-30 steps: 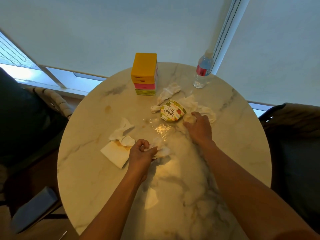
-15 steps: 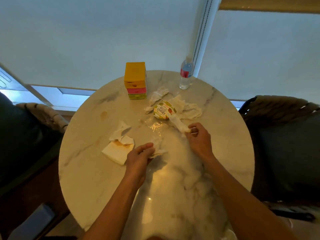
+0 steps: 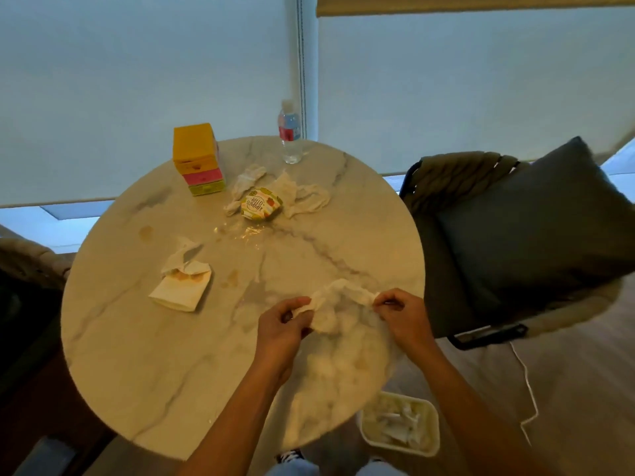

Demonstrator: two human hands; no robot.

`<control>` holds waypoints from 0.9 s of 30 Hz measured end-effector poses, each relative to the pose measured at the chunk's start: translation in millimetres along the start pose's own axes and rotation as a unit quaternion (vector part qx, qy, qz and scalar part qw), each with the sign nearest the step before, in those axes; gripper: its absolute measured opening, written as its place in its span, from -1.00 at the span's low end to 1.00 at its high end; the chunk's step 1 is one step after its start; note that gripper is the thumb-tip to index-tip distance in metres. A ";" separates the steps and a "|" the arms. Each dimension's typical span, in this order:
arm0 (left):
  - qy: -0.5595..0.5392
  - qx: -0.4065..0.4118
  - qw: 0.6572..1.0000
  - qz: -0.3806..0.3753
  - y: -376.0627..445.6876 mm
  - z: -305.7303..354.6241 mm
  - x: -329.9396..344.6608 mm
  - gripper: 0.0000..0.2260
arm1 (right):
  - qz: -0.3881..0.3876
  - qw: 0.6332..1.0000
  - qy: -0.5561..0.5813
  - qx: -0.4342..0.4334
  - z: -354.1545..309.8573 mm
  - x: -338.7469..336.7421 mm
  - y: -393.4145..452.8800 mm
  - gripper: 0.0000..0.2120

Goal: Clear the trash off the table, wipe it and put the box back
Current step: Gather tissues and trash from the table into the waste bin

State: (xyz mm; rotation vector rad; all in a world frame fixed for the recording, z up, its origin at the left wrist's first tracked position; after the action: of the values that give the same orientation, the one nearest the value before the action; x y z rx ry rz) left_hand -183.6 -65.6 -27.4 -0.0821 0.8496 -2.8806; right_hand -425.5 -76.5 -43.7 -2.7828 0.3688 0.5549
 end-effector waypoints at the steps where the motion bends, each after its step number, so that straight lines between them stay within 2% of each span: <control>1: 0.004 0.002 1.000 -0.004 -4.8 -8.7 9.0 -0.84 | 0.000 1.000 -0.002 0.009 13.1 -13.4 -5.3 -0.72; 6: 0.064 -0.007 0.997 -0.032 -39.4 -59.6 65.3 -0.84 | -0.007 0.997 -0.020 0.075 90.9 -82.8 -28.4 -0.77; 9: 0.110 -0.022 0.992 -0.051 -62.1 -94.2 99.9 -0.85 | -0.038 0.988 -0.044 0.140 148.4 -107.6 -42.9 -0.89; 11: 0.128 -0.017 0.989 -0.064 -77.1 -110.0 120.5 -0.89 | -0.066 0.984 -0.060 0.154 178.6 -119.9 -53.3 -0.90; 14: 0.160 -0.008 0.983 -0.089 -94.7 -128.9 146.7 -0.79 | -0.126 0.976 -0.050 0.171 221.2 -131.2 -70.5 -0.87; 16: 0.202 -0.006 0.972 -0.117 -99.3 -148.9 162.2 -0.67 | -0.168 0.967 -0.050 0.182 253.9 -128.2 -80.0 -0.81; 18: 0.254 0.006 0.959 -0.128 -95.0 -176.4 172.9 -0.62 | -0.178 0.961 -0.078 0.196 293.2 -120.5 -84.3 -0.78; 20: 0.302 0.018 0.947 -0.111 -80.4 -213.2 176.1 -0.66 | -0.164 0.962 -0.096 0.195 337.7 -107.3 -84.5 -0.76; 23: 0.342 0.000 0.936 -0.078 -46.2 -280.5 173.6 -0.76 | -0.191 0.952 -0.134 0.199 428.2 -78.1 -81.0 -0.76; 27: 0.361 -0.045 0.930 -0.051 6.4 -381.1 163.2 -0.79 | -0.199 0.944 -0.180 0.193 466.2 -44.1 -69.5 -0.69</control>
State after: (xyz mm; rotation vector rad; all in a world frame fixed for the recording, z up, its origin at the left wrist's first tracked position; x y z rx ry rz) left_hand -378.8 109.4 -348.6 1.0076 1.0935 -2.9655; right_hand -599.9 144.7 -424.1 -2.2298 -0.1503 0.7714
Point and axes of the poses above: each hand's wrist, its own y-axis towards the middle knuckle, its own x-axis out of the palm, z = x × y, the point moved 9 cm from there along y, towards the middle knuckle, and after that the axes turned 2 degrees about y, right-handed, at the moved point
